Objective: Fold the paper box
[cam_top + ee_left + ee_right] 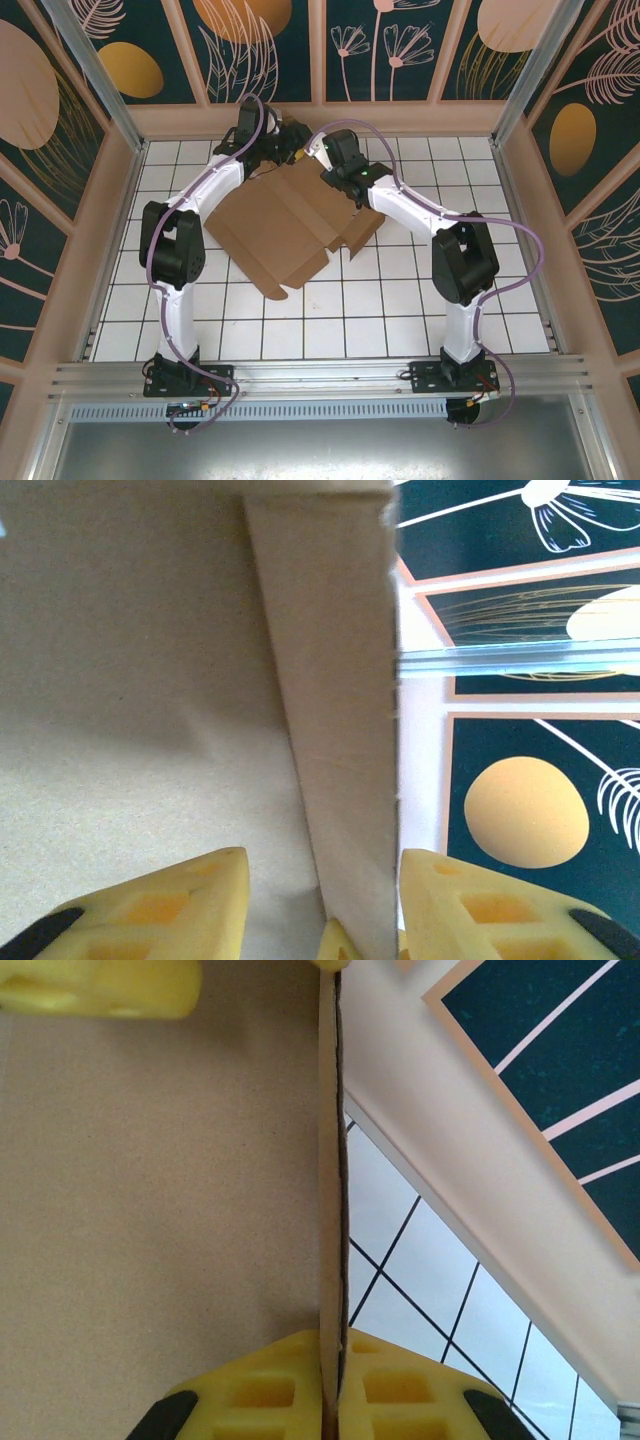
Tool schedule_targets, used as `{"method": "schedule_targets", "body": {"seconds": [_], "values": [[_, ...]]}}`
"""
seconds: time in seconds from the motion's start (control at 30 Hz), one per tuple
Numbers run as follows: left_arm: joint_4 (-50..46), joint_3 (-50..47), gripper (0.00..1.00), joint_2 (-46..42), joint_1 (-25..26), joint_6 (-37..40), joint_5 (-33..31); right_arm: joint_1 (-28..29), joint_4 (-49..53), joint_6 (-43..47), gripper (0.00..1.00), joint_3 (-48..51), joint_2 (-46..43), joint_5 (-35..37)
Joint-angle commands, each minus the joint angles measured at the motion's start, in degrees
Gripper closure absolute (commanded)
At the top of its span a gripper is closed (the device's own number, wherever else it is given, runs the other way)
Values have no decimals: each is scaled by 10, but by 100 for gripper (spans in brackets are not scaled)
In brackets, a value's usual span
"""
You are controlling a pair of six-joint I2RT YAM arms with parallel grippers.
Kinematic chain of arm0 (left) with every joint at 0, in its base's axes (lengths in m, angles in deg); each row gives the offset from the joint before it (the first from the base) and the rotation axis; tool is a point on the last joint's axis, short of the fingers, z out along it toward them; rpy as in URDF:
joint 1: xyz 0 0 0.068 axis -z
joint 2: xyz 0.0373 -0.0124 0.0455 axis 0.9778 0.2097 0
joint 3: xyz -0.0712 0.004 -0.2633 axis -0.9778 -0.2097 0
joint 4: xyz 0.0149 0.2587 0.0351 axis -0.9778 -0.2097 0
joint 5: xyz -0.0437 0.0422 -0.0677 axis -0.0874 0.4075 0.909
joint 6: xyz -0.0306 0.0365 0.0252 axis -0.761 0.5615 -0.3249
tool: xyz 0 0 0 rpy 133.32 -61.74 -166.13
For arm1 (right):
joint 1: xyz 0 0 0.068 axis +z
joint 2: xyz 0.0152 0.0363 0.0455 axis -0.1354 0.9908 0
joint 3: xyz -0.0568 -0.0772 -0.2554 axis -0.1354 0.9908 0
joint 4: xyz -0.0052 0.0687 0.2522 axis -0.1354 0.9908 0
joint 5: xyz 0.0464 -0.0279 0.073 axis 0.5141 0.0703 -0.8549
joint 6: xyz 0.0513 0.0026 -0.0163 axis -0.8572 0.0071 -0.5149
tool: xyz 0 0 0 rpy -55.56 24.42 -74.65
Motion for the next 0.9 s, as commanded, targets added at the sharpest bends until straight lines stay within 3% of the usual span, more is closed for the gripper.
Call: {"method": "schedule_targets", "body": {"seconds": [0.0,0.17,0.43,0.87], "values": [[30,-13,59,-26,0,-2,24,7,-28,12,91,7,-28,10],[45,-15,60,-19,-3,-12,33,6,-27,9,91,8,-27,8],[18,40,50,13,-4,-15,30,13,-29,7,91,7,-29,4],[-96,92,55,43,-4,25,-8,25,-62,38,90,22,-39,43]]}}
